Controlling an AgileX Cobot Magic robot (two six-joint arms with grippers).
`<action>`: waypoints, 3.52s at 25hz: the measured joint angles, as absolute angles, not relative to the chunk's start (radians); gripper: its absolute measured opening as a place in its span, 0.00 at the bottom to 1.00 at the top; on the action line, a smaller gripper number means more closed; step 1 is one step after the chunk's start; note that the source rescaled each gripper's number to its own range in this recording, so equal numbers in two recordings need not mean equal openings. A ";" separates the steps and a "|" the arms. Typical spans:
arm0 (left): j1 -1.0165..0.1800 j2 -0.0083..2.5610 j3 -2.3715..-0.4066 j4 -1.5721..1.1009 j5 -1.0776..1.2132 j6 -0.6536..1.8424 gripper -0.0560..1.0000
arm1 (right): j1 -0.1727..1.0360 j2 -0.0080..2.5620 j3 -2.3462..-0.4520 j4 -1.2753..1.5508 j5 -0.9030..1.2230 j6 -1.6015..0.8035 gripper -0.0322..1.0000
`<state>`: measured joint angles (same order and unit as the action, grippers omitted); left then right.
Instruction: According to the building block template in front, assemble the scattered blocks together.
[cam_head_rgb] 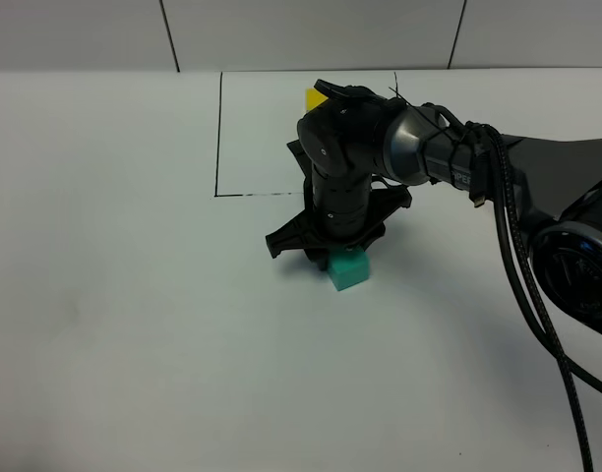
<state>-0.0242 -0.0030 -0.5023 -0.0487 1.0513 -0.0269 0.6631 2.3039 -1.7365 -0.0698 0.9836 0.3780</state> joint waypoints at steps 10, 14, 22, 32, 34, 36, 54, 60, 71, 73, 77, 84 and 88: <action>-0.024 -0.003 -0.502 -0.049 1.051 -0.026 0.45 | 0.663 2.301 -1.736 0.024 0.959 0.568 0.04; -0.024 -0.003 -0.502 -0.049 1.051 -0.026 0.45 | 0.663 2.301 -1.736 0.013 0.942 0.583 0.04; -0.024 -0.003 -0.502 -0.049 1.051 -0.026 0.45 | 0.663 2.306 -1.736 0.000 0.923 0.603 0.04; -0.024 -0.003 -0.502 -0.049 1.051 -0.030 0.45 | 0.663 2.308 -1.736 -0.005 0.915 0.612 0.04; -0.024 -0.003 -0.502 -0.049 1.051 -0.030 0.45 | 0.663 2.308 -1.736 -0.006 0.909 0.612 0.04; -0.024 -0.003 -0.502 -0.049 1.051 -0.030 0.45 | 0.663 2.308 -1.736 -0.007 0.904 0.612 0.05; -0.024 -0.003 -0.502 -0.049 1.051 -0.029 0.45 | 0.562 2.190 -1.736 -0.024 0.830 0.478 0.99; -0.024 -0.003 -0.502 -0.049 1.051 -0.029 0.45 | 0.366 2.135 -1.736 0.065 0.856 0.294 0.99; -0.024 -0.003 -0.502 -0.049 1.051 -0.029 0.45 | 0.140 2.054 -1.698 0.068 1.008 0.039 1.00; -0.024 -0.003 -0.502 -0.049 1.051 -0.029 0.45 | 0.116 2.018 -1.651 0.065 0.994 0.037 1.00; -0.024 -0.003 -0.502 -0.049 1.051 -0.029 0.45 | 0.081 1.878 -1.501 0.026 0.930 0.041 1.00; -0.024 -0.003 -0.502 -0.049 1.051 -0.029 0.45 | 0.051 1.562 -1.224 -0.008 0.879 0.096 1.00; -0.024 -0.003 -0.502 -0.049 1.051 -0.028 0.45 | 0.051 1.369 -1.068 -0.007 0.879 0.126 1.00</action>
